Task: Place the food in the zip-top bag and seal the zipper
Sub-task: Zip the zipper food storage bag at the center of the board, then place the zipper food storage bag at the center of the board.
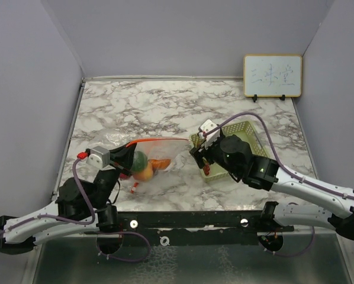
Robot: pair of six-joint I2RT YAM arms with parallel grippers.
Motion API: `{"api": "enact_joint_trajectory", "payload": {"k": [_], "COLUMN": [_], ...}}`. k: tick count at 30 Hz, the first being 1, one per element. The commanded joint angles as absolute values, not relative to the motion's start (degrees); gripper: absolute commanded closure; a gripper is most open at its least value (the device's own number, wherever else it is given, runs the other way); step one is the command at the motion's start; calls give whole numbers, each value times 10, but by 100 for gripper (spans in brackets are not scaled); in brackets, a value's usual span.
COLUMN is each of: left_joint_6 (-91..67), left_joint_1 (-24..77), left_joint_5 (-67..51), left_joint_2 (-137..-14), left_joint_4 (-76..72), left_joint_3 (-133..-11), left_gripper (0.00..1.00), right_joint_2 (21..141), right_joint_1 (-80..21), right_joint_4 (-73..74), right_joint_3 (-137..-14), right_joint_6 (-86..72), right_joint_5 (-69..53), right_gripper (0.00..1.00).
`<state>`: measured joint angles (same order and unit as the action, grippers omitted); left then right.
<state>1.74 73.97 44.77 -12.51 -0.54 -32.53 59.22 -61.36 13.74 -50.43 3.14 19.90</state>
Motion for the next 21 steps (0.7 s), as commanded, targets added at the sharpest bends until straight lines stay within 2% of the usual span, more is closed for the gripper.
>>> {"api": "enact_joint_trajectory", "payload": {"k": [1,4,8,14,21], "left_joint_6": [141,252,305,6,-102], "left_joint_1": [741,741,701,426,269], "left_joint_5": [505,516,498,314,195], "left_joint_2": [-198,-297,-444,-587,-699], "left_joint_4": [-313,-523,-620,-467,-452], "left_joint_3": [-277,-268,-327,-428,-477], "left_gripper": [100,100,100,100,100], "right_joint_2": [574,564,580,608,587], "right_joint_1": [-609,-610,-609,-610,-609], "right_joint_4": [122,102,101,102,81], "right_joint_3": [-552,-550,-548,-545,-509], "right_joint_6": [-32,-42,-53,-73,-76], "right_joint_5": [246,226,210,202,197], "right_gripper": [16,12,12,12,12]}}
